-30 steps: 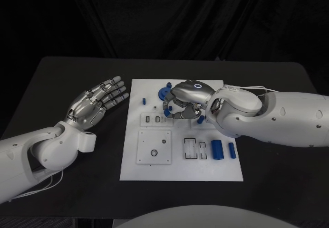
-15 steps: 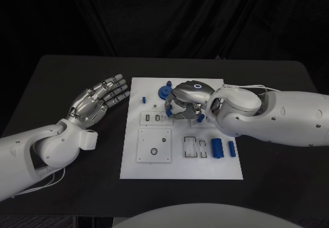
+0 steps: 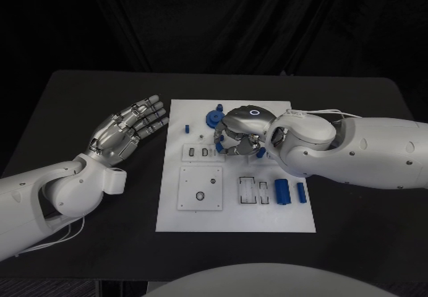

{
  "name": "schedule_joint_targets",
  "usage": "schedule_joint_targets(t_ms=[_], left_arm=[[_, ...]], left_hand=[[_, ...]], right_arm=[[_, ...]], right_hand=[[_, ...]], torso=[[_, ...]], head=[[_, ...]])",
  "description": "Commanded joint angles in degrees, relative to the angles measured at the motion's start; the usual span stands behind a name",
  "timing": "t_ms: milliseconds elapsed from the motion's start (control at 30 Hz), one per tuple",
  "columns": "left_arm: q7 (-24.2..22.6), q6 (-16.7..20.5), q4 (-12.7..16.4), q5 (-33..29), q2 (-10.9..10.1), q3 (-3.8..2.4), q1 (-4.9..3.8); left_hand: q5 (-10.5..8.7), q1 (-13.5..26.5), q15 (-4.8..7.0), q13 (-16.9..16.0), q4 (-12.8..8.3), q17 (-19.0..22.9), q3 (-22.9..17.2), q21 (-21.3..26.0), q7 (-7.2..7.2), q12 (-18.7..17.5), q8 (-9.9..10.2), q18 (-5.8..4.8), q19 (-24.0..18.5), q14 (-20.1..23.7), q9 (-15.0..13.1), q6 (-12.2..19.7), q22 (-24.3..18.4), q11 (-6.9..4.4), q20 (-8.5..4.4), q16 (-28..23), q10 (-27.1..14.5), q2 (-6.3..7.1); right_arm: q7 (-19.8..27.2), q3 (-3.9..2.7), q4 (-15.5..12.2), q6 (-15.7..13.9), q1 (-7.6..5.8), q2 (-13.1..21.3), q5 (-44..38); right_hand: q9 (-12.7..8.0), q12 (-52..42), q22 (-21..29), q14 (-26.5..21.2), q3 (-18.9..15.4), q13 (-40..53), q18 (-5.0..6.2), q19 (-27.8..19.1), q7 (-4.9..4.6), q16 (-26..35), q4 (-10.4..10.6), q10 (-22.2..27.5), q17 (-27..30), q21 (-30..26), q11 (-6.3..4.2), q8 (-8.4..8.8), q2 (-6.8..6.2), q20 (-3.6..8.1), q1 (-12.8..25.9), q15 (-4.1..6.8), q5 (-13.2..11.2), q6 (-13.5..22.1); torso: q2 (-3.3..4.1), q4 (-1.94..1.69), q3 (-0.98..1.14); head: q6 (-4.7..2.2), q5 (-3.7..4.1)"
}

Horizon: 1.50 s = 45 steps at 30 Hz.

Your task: Assemble the parts on the task board

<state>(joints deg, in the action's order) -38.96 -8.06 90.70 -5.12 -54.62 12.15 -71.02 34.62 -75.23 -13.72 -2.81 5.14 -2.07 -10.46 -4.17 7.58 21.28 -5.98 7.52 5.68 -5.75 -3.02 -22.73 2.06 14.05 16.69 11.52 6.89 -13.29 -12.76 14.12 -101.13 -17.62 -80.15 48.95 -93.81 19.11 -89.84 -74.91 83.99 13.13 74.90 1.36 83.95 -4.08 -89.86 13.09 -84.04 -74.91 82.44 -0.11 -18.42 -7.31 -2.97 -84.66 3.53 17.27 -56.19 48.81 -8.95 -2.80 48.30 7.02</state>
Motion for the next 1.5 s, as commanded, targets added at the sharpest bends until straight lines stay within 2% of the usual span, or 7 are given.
schedule_joint_targets(t_ms=[33, 567, 767, 1000, 1333, 1433, 1500], left_arm=[[-8.33, -0.91, 0.11, -0.10, 0.05, -0.04, 0.10], [-8.19, -1.03, -0.06, -0.10, 0.19, -0.04, 0.11], [-8.14, -1.06, -0.27, -0.10, 0.25, -0.04, 0.11], [-8.08, -1.08, -0.40, -0.10, 0.28, -0.04, 0.12], [-8.08, -1.12, -0.46, -0.10, 0.30, -0.04, 0.14], [-8.16, -1.03, -0.37, -0.10, 0.17, -0.04, 0.14], [-8.23, -0.93, -0.23, -0.07, 0.04, -0.04, 0.14]], left_hand=[[0.19, 0.59, -0.41, -0.01, -0.06, -0.08, -0.29, -0.16, 0.30, 0.17, -0.15, -0.92, 0.06, -0.13, -0.01, 0.19, 0.04, 0.36, 0.04, 0.28, -0.12, 0.05], [0.18, 0.68, -0.45, -0.01, 0.00, -0.08, -0.54, -0.14, 0.33, 0.20, -0.14, -0.99, 0.03, -0.09, -0.01, 0.24, 0.02, 0.36, 0.03, 0.34, -0.19, 0.05], [0.17, 0.72, -0.46, 0.00, 0.02, -0.08, -0.61, -0.10, 0.34, 0.16, -0.12, -1.01, -0.02, -0.06, 0.00, 0.30, 0.00, 0.37, 0.02, 0.32, -0.23, 0.06], [0.17, 0.72, -0.46, 0.00, 0.02, -0.08, -0.61, -0.10, 0.34, 0.16, -0.12, -1.01, -0.02, -0.06, 0.00, 0.30, 0.00, 0.37, 0.02, 0.32, -0.23, 0.06], [0.16, 0.76, -0.46, 0.01, 0.05, -0.07, -0.72, -0.08, 0.36, 0.12, -0.12, -1.03, -0.05, 0.00, 0.00, 0.33, -0.01, 0.37, 0.02, 0.29, -0.28, 0.08], [0.16, 0.76, -0.46, 0.01, 0.05, -0.07, -0.72, -0.08, 0.36, 0.12, -0.12, -1.03, -0.05, 0.00, 0.00, 0.33, -0.01, 0.37, 0.02, 0.29, -0.28, 0.08], [0.16, 0.77, -0.46, 0.01, 0.05, -0.07, -0.73, -0.08, 0.36, 0.12, -0.12, -1.03, -0.06, 0.00, 0.00, 0.32, -0.01, 0.37, 0.02, 0.28, -0.28, 0.08]], right_arm=[[-1.93, -0.03, 0.18, 1.68, 0.23, -0.31, -1.11], [-3.42, -0.03, 0.46, 4.38, 0.45, -1.08, -1.51], [-3.39, -0.03, 0.50, 4.93, 0.51, -1.09, -1.52], [-3.04, -0.03, 0.61, 4.98, 0.52, -1.08, -1.52], [-2.06, -0.03, 0.60, 3.84, 0.53, -0.89, -1.52], [-1.06, -0.03, 0.41, 1.82, 0.53, -0.57, -1.52], [0.00, -0.04, 0.24, -0.30, 0.53, -0.25, -1.52]], right_hand=[[5.37, -0.16, -11.16, 6.01, 0.03, 15.10, 0.88, 1.35, -0.19, -0.14, -0.32, -5.96, -15.09, -0.28, 0.13, -1.25, 0.32, 0.21, 0.48, 0.02, 0.28, 0.56], [4.02, -0.16, -10.12, 5.74, 0.63, 15.10, 1.49, -0.07, -1.83, 0.59, -1.17, -5.96, -14.38, -2.82, 1.25, 2.12, 0.02, -0.69, 1.79, -0.97, 0.24, 5.15], [2.46, -0.16, -9.91, 5.60, 0.53, 15.10, 1.66, -0.41, -2.25, 0.93, -1.19, -5.96, -14.07, -3.59, 1.18, 5.36, -0.67, -0.86, 3.00, -1.00, -2.96, 7.57], [0.08, 0.00, -9.04, 5.00, -0.85, 14.92, 2.20, -1.62, -2.16, 2.35, -0.79, -5.73, -12.76, -6.06, 1.13, 9.53, -1.38, -0.90, 4.33, -1.02, -9.30, 11.30], [-2.81, 1.30, -8.48, 4.56, -3.13, 13.52, 2.56, -2.42, -1.66, 3.25, 1.51, -3.87, -11.96, -8.02, 0.81, 12.87, -2.95, -0.73, 4.66, -0.81, -13.30, 15.47], [-6.64, 1.86, -8.40, 4.45, -4.74, 12.92, 2.64, -2.56, -0.89, 3.47, 3.75, -3.12, -11.76, -8.57, 0.22, 15.15, -5.04, -0.39, 4.13, -0.39, -14.06, 23.61], [-7.44, 1.88, -8.44, 4.47, -5.10, 12.90, 2.62, -2.51, -0.68, 3.43, 3.81, -3.10, -11.80, -8.56, 0.07, 15.35, -5.39, -0.27, 4.14, -0.24, -14.08, 25.13]], torso=[[0.01, -0.03, -0.01], [0.03, -0.05, 0.02], [-0.02, 0.03, -0.03], [-0.01, 0.04, 0.01], [-0.01, 0.03, 0.07], [-0.03, 0.05, 0.02], [-0.02, 0.05, 0.01]], head=[[-0.06, 0.05], [0.17, 0.24], [0.27, 0.15], [0.33, 0.24], [0.45, 0.30], [0.43, 0.20], [0.46, -0.02]])
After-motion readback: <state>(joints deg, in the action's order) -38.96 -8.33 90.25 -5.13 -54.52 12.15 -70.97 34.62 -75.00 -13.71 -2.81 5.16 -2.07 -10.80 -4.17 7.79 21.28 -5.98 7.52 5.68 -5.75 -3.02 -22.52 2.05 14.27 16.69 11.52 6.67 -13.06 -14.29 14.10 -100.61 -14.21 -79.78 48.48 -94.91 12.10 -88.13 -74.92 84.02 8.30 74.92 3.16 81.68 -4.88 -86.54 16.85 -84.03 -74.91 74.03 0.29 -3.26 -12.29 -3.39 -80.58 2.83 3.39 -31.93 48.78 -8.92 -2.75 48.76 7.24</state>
